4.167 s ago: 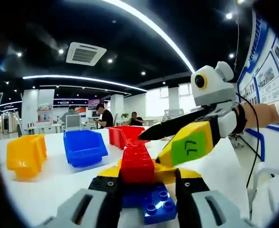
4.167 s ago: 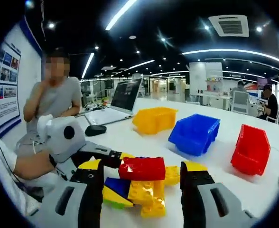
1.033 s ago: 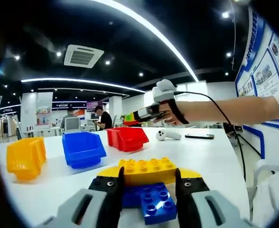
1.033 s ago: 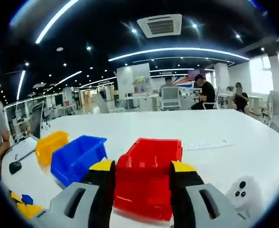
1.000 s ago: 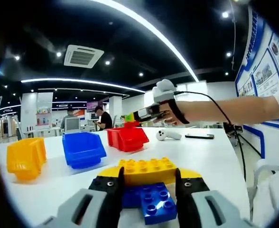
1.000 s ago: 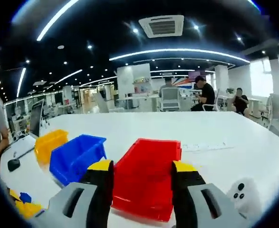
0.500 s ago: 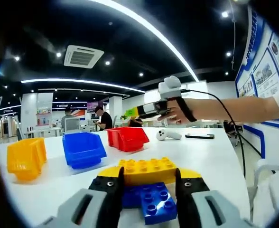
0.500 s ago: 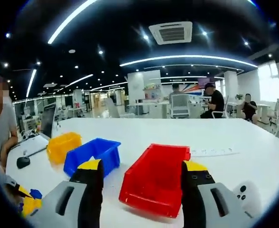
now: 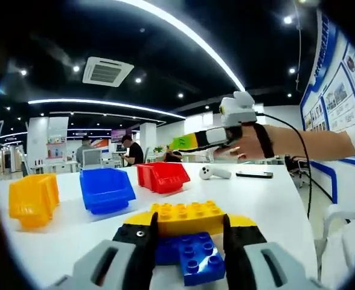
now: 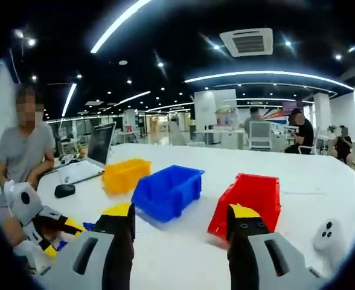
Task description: Take apart the toy blocks one by one and place each separated block into its matching bin, sorting the blocks by their type until all the connected pieces are disassembled and separated into the correct bins
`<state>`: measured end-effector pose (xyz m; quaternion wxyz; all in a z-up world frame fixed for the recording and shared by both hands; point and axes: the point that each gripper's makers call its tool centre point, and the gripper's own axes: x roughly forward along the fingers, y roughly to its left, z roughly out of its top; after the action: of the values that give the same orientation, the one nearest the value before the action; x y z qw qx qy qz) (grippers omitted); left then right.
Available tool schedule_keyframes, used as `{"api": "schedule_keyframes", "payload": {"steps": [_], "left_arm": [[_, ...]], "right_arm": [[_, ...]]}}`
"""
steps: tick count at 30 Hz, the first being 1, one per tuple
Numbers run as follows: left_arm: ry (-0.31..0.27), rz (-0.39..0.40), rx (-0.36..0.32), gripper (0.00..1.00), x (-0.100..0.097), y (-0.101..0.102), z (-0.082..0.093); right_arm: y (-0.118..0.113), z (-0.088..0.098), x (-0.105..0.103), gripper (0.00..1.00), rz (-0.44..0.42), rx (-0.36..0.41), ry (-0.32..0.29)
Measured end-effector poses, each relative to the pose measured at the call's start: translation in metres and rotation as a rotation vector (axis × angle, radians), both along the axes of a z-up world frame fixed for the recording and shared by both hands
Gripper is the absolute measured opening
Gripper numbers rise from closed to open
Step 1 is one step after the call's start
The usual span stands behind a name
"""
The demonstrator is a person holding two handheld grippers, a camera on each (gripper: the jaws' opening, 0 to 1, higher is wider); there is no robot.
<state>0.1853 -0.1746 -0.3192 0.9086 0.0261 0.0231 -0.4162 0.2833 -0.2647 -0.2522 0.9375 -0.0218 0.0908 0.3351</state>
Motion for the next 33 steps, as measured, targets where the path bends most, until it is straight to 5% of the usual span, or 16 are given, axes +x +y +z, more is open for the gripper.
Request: {"api": "schedule_keyframes", "payload": {"steps": [10, 15, 19, 27, 33], "left_arm": [[-0.005, -0.003, 0.003, 0.44, 0.0, 0.0, 0.0], [-0.003, -0.015, 0.0, 0.49, -0.002, -0.001, 0.0], [-0.009, -0.022, 0.007, 0.5, -0.003, -0.001, 0.0], [-0.013, -0.012, 0.007, 0.52, -0.001, 0.001, 0.0], [0.014, -0.002, -0.041, 0.5, 0.001, -0.004, 0.008]], "right_arm": [[0.059, -0.04, -0.09, 0.52, 0.224, -0.046, 0.114], [0.085, -0.05, -0.112, 0.49, 0.283, -0.085, 0.136], [0.096, -0.058, -0.119, 0.45, 0.298, -0.135, 0.127], [0.092, -0.058, -0.105, 0.44, 0.291, -0.11, 0.15], [0.072, -0.04, -0.101, 0.42, 0.244, 0.083, 0.142]]}}
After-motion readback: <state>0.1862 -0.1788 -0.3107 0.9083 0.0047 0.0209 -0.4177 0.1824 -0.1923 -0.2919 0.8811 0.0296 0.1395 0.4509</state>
